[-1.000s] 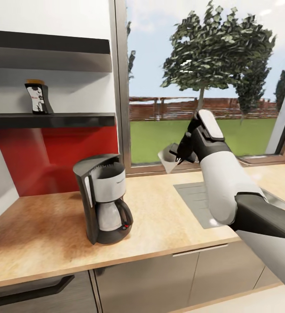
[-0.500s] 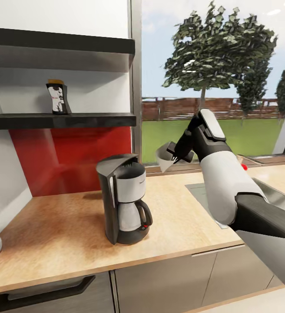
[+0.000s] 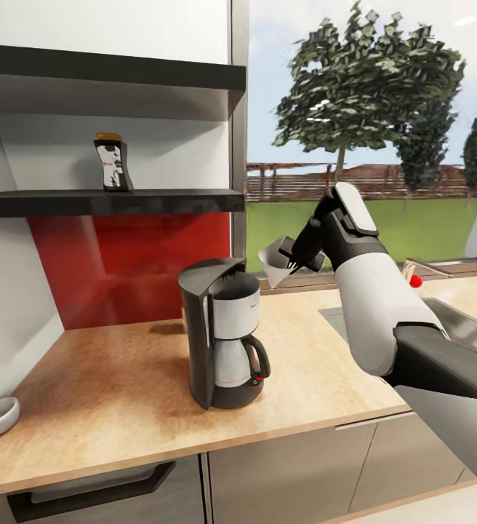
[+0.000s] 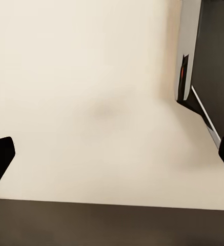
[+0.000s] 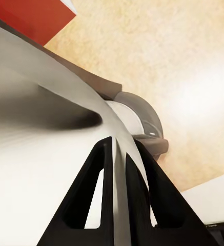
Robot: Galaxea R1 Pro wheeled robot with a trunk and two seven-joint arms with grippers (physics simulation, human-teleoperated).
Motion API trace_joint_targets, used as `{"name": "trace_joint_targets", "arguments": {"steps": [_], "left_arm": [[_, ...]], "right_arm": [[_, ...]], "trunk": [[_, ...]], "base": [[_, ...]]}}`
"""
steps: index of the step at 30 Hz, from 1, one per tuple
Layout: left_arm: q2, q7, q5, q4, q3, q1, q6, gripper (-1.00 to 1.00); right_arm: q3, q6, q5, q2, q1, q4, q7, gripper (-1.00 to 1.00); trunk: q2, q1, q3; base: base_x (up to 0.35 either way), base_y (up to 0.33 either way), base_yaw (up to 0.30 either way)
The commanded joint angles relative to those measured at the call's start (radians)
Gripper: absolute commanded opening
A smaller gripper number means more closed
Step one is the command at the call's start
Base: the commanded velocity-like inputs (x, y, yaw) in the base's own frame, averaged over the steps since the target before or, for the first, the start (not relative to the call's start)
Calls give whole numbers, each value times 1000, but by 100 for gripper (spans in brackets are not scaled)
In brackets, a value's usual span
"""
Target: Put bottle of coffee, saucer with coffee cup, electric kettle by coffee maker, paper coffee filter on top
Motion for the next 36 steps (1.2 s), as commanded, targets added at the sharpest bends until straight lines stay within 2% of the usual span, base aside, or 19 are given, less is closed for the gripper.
{"name": "trace_joint_targets", "arguments": {"steps": [1,36], "left_arm": [[0,2,-5,-1,0,0,4,100],[2,2,-2,-6,0,0,2,100]], "right_arm": [[-4,4,-7,1,0,-1,-10,-100],[-3,4,-7,1,0,2,-10,-100]], "trunk": [[0,0,0],[0,0,52]], "base": [[0,2,0],[0,6,-18]]}}
